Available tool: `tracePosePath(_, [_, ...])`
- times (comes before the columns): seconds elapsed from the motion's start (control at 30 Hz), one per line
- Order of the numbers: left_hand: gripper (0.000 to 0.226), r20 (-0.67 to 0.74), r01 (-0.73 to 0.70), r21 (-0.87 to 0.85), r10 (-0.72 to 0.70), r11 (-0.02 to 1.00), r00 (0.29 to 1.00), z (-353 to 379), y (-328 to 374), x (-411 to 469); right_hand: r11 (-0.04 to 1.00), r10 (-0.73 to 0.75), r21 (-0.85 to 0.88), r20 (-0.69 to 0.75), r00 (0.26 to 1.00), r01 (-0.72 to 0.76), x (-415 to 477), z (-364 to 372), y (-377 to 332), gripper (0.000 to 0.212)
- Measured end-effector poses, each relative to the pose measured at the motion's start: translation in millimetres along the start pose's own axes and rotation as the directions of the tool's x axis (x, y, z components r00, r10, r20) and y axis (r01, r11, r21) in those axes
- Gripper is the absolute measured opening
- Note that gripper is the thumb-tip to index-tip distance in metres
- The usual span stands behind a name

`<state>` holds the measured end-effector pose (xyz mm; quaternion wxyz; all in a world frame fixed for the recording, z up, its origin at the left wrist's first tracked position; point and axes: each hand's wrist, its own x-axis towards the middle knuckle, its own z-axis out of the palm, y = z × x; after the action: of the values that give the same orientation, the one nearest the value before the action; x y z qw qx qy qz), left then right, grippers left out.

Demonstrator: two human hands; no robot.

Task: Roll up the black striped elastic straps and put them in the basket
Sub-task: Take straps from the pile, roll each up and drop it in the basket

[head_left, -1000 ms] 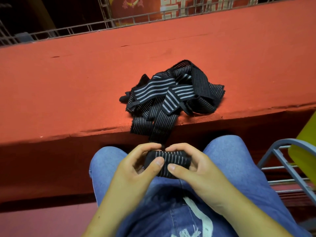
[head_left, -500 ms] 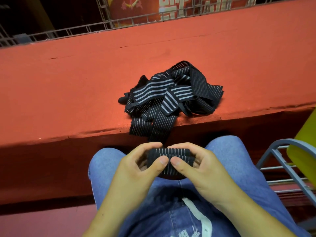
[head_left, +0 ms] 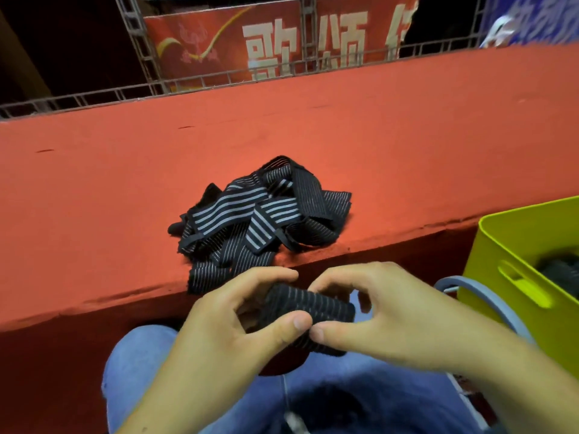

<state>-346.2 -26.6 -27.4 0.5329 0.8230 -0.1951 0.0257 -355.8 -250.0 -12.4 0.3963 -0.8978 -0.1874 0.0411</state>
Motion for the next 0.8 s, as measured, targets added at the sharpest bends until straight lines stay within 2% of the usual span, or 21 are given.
tracePosePath(0.1, [0.043, 0.039, -0.021, -0.066, 0.024, 0.998, 0.999, 12.5, 9.6, 1.2, 1.000, 0.005, 0.024, -0.036, 0.999, -0.004, -15.5, -16.4, 4.0, 0.013])
tracePosePath(0.23, [0.048, 0.080, -0.069, -0.072, 0.075, 0.995, 0.994, 34.0, 21.4, 12.5, 0.998, 0.036, 0.049, -0.059, 0.998, -0.033, -32.9, -40.8, 22.0, 0.015])
tracePosePath(0.47, [0.026, 0.181, -0.185, -0.010, 0.183, 0.983, 0.966, 85.1, 59.9, 48.4, 0.988, 0.077, 0.145, -0.120, 0.990, -0.060, -65.4, -86.8, 57.5, 0.010])
tracePosePath(0.8, [0.025, 0.302, -0.297, 0.076, 0.262, 0.952, 0.917, 165.8, 102.2, 106.7, 0.980, 0.147, 0.162, -0.201, 0.968, -0.115, -104.6, -153.1, 113.9, 0.015])
